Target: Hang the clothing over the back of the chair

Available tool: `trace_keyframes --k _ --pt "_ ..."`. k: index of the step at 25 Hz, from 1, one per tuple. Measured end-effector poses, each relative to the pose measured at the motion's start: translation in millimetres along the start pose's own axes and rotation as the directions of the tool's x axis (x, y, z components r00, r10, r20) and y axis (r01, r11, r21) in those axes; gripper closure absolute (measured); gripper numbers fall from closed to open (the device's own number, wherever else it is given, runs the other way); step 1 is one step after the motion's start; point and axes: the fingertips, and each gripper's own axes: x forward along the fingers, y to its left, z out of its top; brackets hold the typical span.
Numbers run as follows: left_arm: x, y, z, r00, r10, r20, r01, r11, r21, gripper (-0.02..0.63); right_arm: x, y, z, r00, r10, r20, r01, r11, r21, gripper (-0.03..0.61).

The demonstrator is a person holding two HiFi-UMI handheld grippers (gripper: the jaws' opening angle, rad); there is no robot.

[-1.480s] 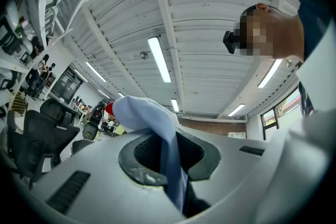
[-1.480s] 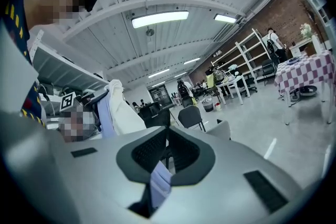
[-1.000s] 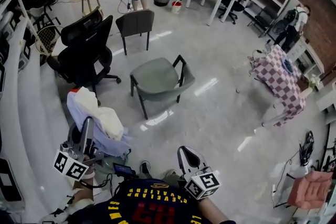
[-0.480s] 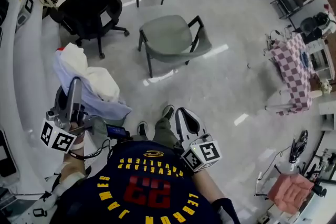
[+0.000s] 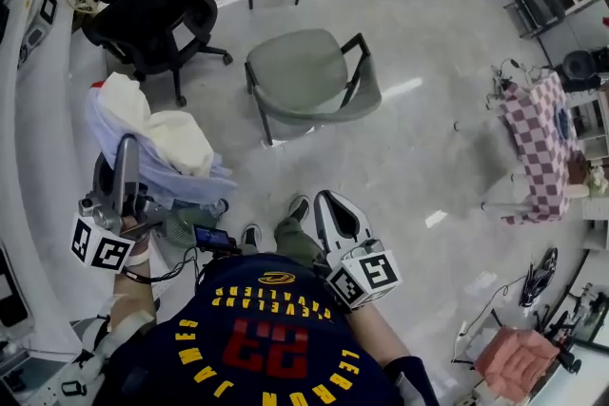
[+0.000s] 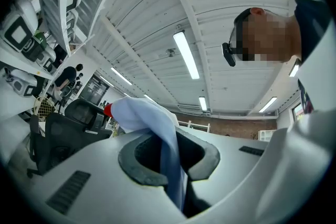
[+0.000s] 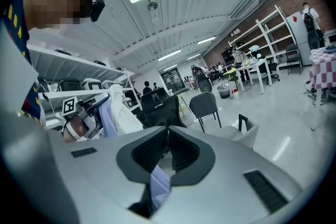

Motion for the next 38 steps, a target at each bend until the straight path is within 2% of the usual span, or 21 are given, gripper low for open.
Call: trace_keyframes --k 4,7,17,22,27,32,35,38 --pt "37.7 16.5 -18.4 0.998 0.058 -0.009 -0.058 0.998 0.004 0.575 5.7 -35.2 15.0 1.0 0.005 0.014 -0.005 1.0 0.013 0.557" --pt "68.0 7.2 -20.7 0.998 0.062 -0.002 -0.062 0.998 0.023 0.575 3.6 -64.9 30.3 1.0 0.003 0.031 -0.004 1.0 0.028 0.557" --pt "173.0 -17.2 -11.8 1.0 0.001 0.002 -0.002 0.984 0.179 0.575 -4.9 -136.4 70.4 0.995 -0.018 0.098 0.01 0.997 0.075 0.557" --pt "233.3 -31.6 6.2 0.995 -0.098 0.017 0.092 0.971 0.222 0.575 -2.5 -160.4 76.5 0.99 -0.076 0.12 0.062 0.992 0.111 0.557" --pt "303.9 -41.8 13.5 0.975 -0.223 0.017 0.214 0.95 0.226 0.575 7.2 -181.5 93.5 0.971 -0.175 0.16 0.153 0.978 0.142 0.557" --pt "357.2 -47.3 -13.8 0.949 -0.314 -0.026 0.312 0.926 0.214 0.575 14.1 -201.3 101.5 0.947 -0.265 0.181 0.236 0.957 0.169 0.557" --pt "387.1 -52.3 -41.4 0.924 -0.375 -0.077 0.382 0.903 0.197 0.575 8.7 -209.0 99.5 0.925 -0.336 0.179 0.299 0.932 0.203 0.557" --pt "411.8 -54.2 -71.4 0.889 -0.439 -0.129 0.457 0.873 0.173 0.575 6.5 -211.5 97.1 0.902 -0.394 0.179 0.352 0.909 0.224 0.557"
